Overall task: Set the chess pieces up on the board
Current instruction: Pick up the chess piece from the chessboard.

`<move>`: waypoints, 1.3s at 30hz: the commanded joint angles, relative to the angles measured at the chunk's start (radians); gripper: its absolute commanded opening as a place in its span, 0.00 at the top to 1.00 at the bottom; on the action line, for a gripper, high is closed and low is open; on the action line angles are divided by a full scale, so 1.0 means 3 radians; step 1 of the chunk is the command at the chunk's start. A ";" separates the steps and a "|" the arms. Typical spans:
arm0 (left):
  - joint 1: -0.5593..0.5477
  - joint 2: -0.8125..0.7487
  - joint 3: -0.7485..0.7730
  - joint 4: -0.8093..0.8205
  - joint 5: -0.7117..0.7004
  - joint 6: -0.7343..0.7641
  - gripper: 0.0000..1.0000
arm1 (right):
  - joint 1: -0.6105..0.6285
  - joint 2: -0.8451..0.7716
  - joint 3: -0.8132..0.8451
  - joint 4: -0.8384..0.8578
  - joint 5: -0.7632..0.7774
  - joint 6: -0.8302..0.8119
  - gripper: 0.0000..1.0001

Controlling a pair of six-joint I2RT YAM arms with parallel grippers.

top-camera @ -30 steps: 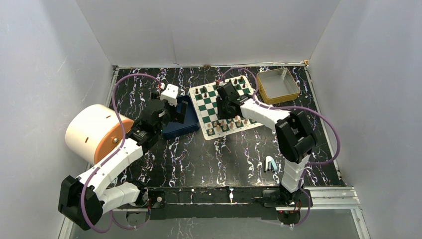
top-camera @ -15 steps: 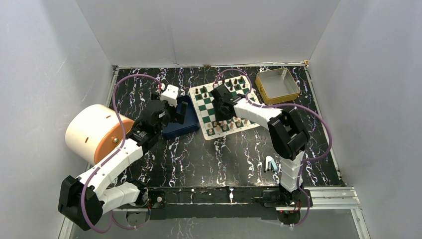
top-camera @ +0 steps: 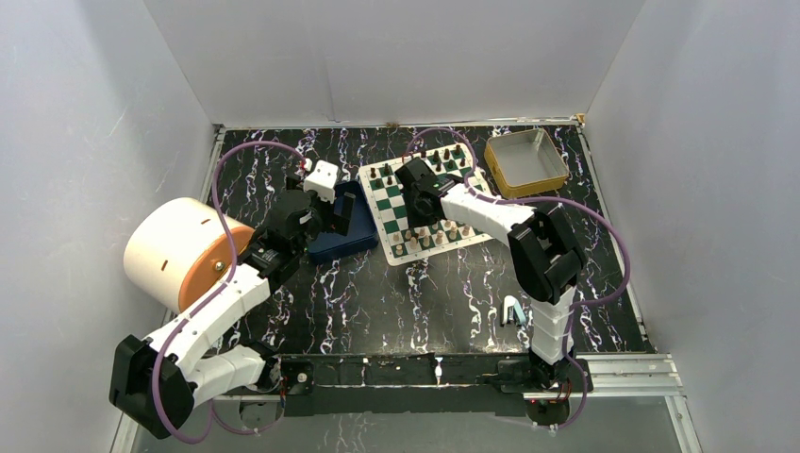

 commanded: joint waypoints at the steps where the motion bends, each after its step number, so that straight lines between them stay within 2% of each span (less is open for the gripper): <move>1: -0.0026 -0.0109 -0.0013 0.0074 -0.0002 0.0028 0.11 | 0.0019 0.0062 0.0108 -0.0040 0.0060 0.0049 0.70; 39: -0.0027 -0.0130 -0.0008 0.0074 0.0037 0.0021 0.11 | 0.0019 0.0337 0.0240 -0.0167 -0.0064 0.0110 0.70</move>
